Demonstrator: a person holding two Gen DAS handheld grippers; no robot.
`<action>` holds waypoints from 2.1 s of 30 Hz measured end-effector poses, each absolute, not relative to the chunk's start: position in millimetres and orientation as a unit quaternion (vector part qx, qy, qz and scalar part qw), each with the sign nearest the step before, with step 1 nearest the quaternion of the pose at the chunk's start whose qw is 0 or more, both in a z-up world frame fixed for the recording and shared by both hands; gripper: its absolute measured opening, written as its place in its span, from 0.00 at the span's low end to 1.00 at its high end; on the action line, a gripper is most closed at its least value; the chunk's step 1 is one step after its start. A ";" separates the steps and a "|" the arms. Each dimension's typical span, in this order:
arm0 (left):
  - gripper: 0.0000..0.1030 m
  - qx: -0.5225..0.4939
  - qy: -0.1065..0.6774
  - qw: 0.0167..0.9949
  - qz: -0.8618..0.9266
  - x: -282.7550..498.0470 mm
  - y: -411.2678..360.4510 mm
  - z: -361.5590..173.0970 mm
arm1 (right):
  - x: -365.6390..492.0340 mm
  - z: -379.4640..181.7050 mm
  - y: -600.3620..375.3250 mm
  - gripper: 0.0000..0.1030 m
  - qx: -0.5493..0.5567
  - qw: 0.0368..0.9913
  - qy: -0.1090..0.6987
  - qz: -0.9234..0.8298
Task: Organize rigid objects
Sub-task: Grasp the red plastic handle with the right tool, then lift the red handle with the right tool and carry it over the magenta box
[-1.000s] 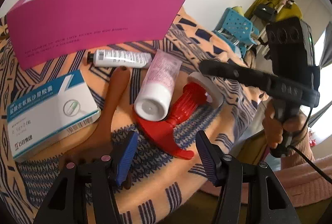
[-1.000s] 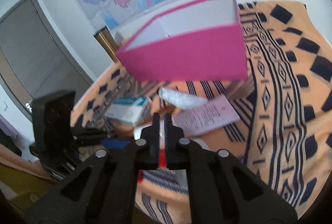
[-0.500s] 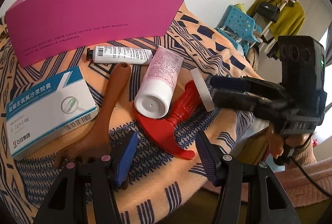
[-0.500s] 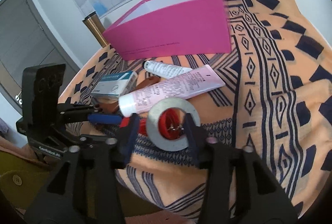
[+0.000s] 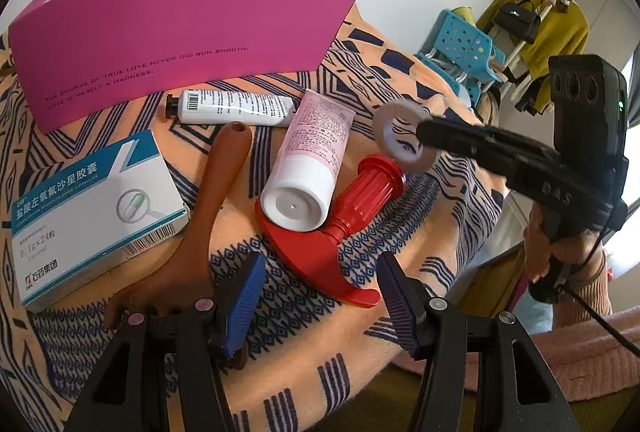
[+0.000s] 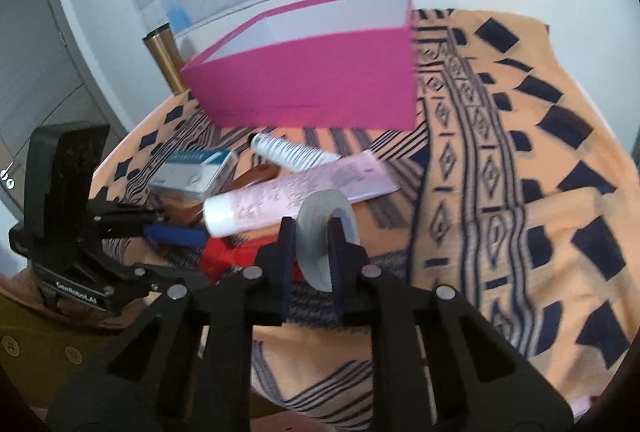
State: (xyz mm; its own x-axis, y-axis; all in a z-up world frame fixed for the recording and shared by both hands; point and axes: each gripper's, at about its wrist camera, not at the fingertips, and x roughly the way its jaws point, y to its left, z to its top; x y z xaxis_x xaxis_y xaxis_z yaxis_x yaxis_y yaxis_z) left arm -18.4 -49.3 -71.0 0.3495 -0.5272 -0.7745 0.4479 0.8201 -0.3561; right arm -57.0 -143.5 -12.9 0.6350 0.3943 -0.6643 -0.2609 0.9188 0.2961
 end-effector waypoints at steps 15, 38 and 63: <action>0.57 -0.043 0.487 0.820 -0.298 -18.9 -48.4 -71.0 | -43.7 -3.2 -148.3 0.53 0.053 0.917 0.369 0.140; 0.62 -0.066 0.487 0.816 -0.305 -37.8 -38.1 -59.3 | -71.2 -17.3 -102.1 0.25 0.107 0.863 0.406 0.282; 0.62 -0.047 0.375 0.881 -0.285 21.1 -16.1 43.6 | -1.5 56.8 -118.7 0.16 0.116 0.899 0.300 0.297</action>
State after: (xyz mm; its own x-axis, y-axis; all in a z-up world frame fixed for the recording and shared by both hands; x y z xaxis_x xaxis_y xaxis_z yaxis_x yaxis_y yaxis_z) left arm 21.1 -16.1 43.6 0.5561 -0.5368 -0.6345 0.4664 0.8334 -0.2964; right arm -1.5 -118.7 56.8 0.6439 0.6033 -0.4705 -0.4642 0.7969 0.3867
